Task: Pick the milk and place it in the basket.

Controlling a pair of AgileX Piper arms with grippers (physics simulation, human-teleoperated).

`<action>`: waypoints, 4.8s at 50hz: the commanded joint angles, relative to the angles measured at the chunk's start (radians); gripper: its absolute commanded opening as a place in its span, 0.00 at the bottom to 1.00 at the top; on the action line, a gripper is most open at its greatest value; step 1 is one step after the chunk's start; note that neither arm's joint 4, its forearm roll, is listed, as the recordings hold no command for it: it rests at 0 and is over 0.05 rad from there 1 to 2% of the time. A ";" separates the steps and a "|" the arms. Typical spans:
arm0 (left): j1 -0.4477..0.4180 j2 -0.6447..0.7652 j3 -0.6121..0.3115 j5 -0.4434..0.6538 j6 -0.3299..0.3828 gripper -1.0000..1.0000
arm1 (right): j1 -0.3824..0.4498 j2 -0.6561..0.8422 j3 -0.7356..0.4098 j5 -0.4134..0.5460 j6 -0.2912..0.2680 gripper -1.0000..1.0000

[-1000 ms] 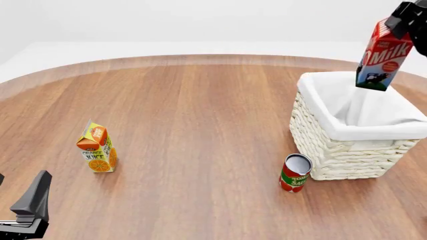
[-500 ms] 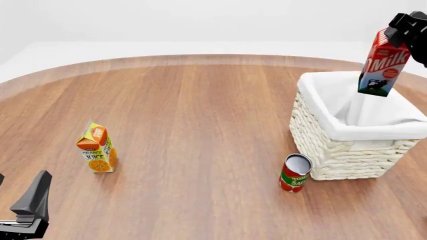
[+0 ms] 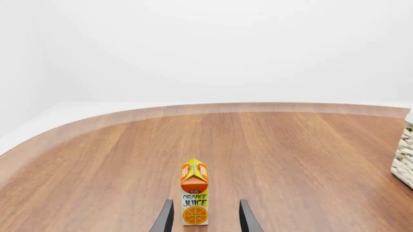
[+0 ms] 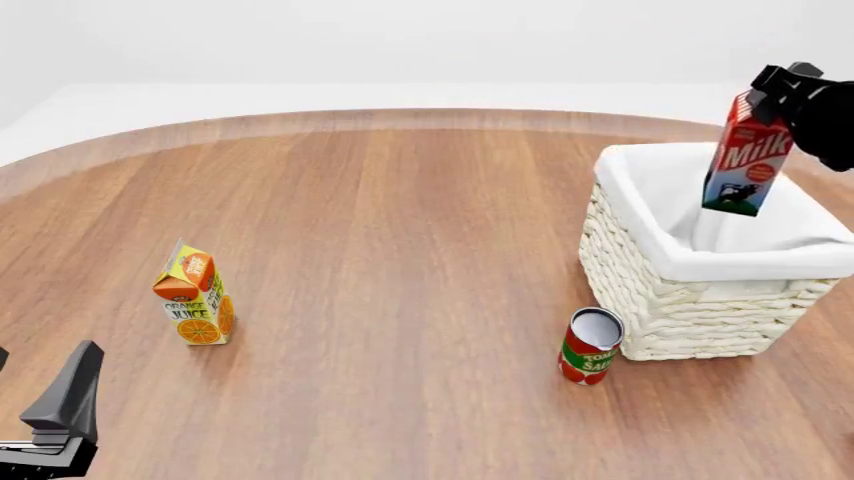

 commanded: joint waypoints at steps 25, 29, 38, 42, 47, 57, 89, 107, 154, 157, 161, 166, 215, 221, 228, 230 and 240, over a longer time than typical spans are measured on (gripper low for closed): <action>0.000 0.000 0.000 0.000 0.000 1.00 | -0.013 0.031 0.036 -0.071 0.006 0.00; 0.000 0.000 0.000 0.000 0.000 1.00 | -0.015 0.035 0.036 -0.074 0.003 0.00; 0.000 0.000 0.000 0.000 0.000 1.00 | -0.020 0.046 0.041 -0.085 -0.003 0.00; 0.000 0.000 0.000 0.000 0.000 1.00 | -0.019 0.054 0.041 -0.090 -0.004 0.00; 0.000 0.000 0.000 0.000 0.000 1.00 | -0.016 0.075 0.035 -0.101 -0.005 0.00; 0.000 0.000 0.000 0.000 0.000 1.00 | -0.016 0.105 0.027 -0.117 -0.008 0.00; 0.000 0.000 0.000 0.000 0.000 1.00 | -0.007 0.182 0.034 -0.175 -0.010 0.00; 0.000 0.000 0.000 0.000 0.000 1.00 | -0.004 0.219 0.032 -0.200 -0.012 0.00; 0.000 0.000 0.000 0.000 0.000 1.00 | -0.008 0.301 0.039 -0.255 -0.027 0.00; 0.000 0.000 0.000 0.000 0.000 1.00 | -0.009 0.303 0.039 -0.257 -0.028 0.00; 0.000 0.000 0.000 0.000 0.000 1.00 | -0.009 0.308 0.041 -0.260 -0.030 0.00; 0.000 0.000 0.000 0.000 0.000 1.00 | -0.009 0.315 0.041 -0.265 -0.031 0.00; 0.000 0.000 0.000 0.000 0.000 1.00 | 0.039 0.292 0.041 -0.267 0.014 1.00; 0.000 0.000 0.000 0.000 0.000 1.00 | 0.044 0.269 0.036 -0.249 0.012 1.00; 0.000 0.000 0.000 0.000 0.000 1.00 | 0.079 0.217 0.021 -0.227 0.007 1.00; 0.000 0.000 0.000 0.000 0.000 1.00 | 0.104 0.196 0.010 -0.224 0.011 1.00; 0.000 0.000 0.000 0.000 0.000 1.00 | 0.211 0.098 -0.056 -0.175 -0.002 1.00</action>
